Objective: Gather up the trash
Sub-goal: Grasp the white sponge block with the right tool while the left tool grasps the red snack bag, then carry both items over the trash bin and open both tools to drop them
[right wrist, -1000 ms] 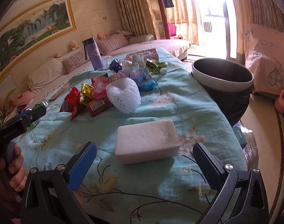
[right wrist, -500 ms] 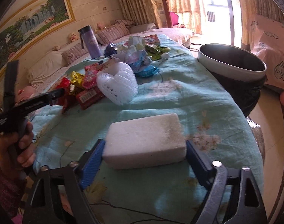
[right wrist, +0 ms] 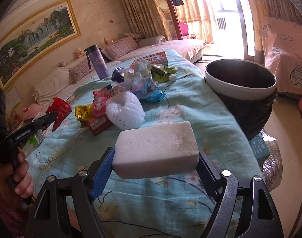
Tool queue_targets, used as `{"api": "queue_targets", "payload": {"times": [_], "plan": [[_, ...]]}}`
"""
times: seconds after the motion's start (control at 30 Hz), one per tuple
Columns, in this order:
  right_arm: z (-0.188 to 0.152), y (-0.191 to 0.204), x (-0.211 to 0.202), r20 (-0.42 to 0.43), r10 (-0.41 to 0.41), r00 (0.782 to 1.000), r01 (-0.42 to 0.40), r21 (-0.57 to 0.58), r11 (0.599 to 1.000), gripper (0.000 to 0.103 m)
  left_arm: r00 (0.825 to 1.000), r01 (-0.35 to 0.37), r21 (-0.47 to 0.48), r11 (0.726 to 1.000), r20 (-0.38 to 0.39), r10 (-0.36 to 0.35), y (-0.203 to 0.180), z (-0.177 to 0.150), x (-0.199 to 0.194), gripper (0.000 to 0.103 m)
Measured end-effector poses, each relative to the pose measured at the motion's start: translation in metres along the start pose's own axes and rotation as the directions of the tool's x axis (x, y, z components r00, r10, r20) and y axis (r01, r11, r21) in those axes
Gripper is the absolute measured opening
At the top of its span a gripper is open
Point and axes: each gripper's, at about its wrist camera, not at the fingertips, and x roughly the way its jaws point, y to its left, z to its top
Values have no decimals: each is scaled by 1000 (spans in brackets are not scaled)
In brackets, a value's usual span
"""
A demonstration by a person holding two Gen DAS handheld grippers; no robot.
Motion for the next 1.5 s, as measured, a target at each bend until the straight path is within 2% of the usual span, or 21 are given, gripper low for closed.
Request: {"api": "queue_targets", "payload": {"times": [0.33,0.7,0.9,1.03,1.1,1.33,1.5], "plan": [[21,-33,-12,30,-32,999,31,43,999,80,990,142,90,986,-5,-142,-71,29,14,32],[62,-99,-15,52,-92,994,88,79,993,80,963,265,156,952,-88,-254,-151,58,64,32],[91,-145,-5,49,-124,991,118,100,988,80,953,295,185,937,-123,-276,-192,77,96,32],[111,-170,5,36,-132,991,127,104,986,81,942,321,187,928,-159,-294,-216,90,123,32],[121,-183,13,23,-128,991,125,105,987,81,931,347,177,921,-180,-317,-227,97,136,32],[141,-207,39,-39,-121,992,123,71,990,81,912,372,153,916,-246,-329,-252,112,180,32],[147,-210,45,-52,-117,992,120,45,992,81,909,371,153,916,-262,-325,-262,117,199,32]]}}
